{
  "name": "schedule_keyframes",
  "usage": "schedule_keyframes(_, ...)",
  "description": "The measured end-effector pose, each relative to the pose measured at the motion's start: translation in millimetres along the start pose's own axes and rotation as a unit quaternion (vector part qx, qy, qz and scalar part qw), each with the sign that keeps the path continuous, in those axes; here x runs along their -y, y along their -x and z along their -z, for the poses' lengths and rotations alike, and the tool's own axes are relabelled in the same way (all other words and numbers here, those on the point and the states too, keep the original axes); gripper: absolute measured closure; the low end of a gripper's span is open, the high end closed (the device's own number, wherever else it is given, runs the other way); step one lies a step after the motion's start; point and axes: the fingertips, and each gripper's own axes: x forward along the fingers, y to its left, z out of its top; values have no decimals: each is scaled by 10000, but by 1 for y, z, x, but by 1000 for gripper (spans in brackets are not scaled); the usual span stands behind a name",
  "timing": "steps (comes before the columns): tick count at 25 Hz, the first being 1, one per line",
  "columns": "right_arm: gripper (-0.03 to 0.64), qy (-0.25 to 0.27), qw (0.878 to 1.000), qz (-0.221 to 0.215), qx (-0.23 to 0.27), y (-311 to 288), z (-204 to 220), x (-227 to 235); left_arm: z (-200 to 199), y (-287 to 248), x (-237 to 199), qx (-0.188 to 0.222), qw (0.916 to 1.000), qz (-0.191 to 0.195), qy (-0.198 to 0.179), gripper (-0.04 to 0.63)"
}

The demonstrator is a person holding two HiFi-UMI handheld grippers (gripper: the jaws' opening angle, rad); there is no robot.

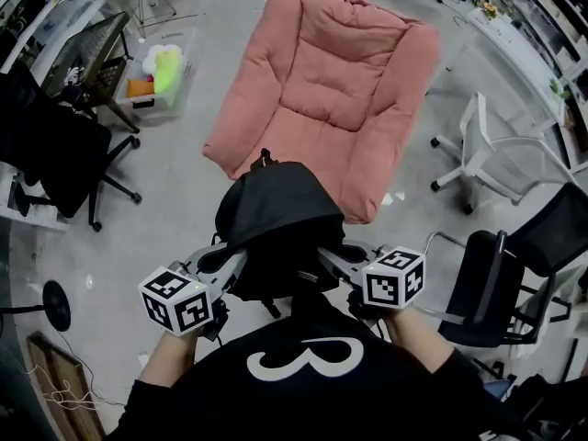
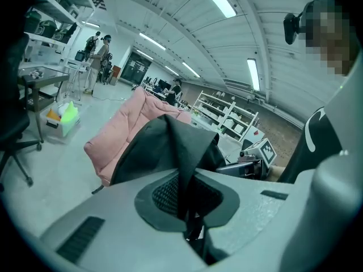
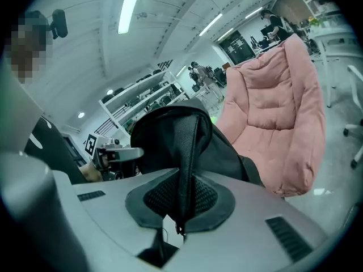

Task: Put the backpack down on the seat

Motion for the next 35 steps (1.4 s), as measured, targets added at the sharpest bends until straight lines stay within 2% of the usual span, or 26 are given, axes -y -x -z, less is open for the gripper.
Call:
schedule_keyframes(6, 586, -149, 9999, 40, 64, -16, -56, 67, -50, -72, -30, -194, 9998, -28, 27, 583)
schedule_keyframes(10, 586, -169, 9997, 69, 157, -11, -91, 106, -83, -115, -33, -317, 9994, 51, -140, 582)
schedule_keyframes(16, 586, -42, 9993, 251, 276, -5, -140, 144, -131, -163, -39, -279, 9988, 177, -360, 583)
schedule_keyframes(24, 586, -106, 9969, 667, 408, -15, -182, 187, -170, -214, -63, -448, 9973, 442, -365, 583)
schedule_keyframes(30, 586, -484, 9933, 935, 476, -31, -207, 222, -197, -257, -89, -851, 9930, 704, -417, 583)
schedule_keyframes(35, 586, -837, 9884, 1160, 501, -52, -217, 257, -203, -292, -118, -1182, 9889, 814, -394, 583)
